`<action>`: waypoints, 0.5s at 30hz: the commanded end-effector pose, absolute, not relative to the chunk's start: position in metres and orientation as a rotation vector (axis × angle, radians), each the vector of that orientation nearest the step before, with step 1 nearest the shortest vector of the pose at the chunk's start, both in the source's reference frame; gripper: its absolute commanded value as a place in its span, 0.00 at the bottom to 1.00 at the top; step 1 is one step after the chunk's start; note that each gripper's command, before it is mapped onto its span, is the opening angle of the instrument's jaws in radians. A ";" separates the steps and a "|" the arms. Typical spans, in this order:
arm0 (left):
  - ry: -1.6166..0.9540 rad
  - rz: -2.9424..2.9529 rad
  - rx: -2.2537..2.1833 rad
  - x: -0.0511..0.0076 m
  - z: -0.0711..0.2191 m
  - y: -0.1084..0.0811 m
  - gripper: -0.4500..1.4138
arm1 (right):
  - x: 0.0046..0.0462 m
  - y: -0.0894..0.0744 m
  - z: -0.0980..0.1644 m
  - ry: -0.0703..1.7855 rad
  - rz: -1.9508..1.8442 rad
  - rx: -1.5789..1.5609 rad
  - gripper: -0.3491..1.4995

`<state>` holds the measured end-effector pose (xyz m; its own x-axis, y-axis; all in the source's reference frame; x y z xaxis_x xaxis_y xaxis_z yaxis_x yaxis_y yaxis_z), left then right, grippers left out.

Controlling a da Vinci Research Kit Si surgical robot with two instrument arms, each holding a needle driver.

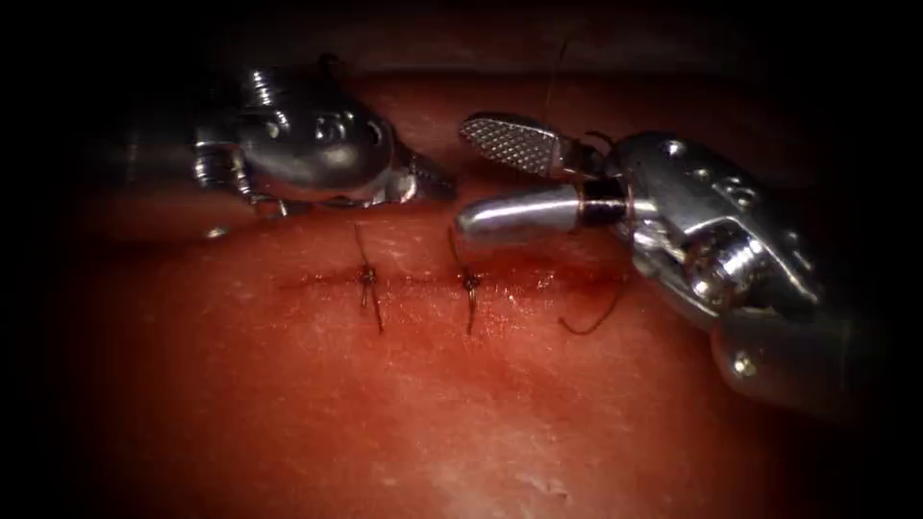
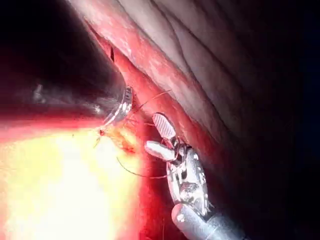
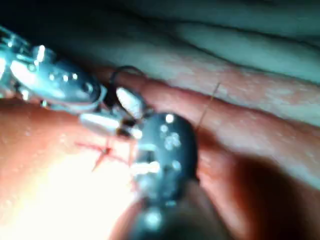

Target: Wound Closure

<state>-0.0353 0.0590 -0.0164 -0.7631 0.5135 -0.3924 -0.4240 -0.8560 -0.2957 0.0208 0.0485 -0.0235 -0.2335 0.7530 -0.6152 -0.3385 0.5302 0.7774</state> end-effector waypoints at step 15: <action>-0.311 2.540 -0.674 -0.0404 -0.019 0.056 0.05 | 0.0169 0.049 -0.018 1.132 1.408 0.031 0.58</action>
<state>-0.0398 0.0553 -0.0196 -0.7578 0.5136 -0.4023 -0.4002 -0.8530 -0.3351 0.0163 0.0486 -0.0184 -0.2296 0.7783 -0.5844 -0.7526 0.2388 0.6137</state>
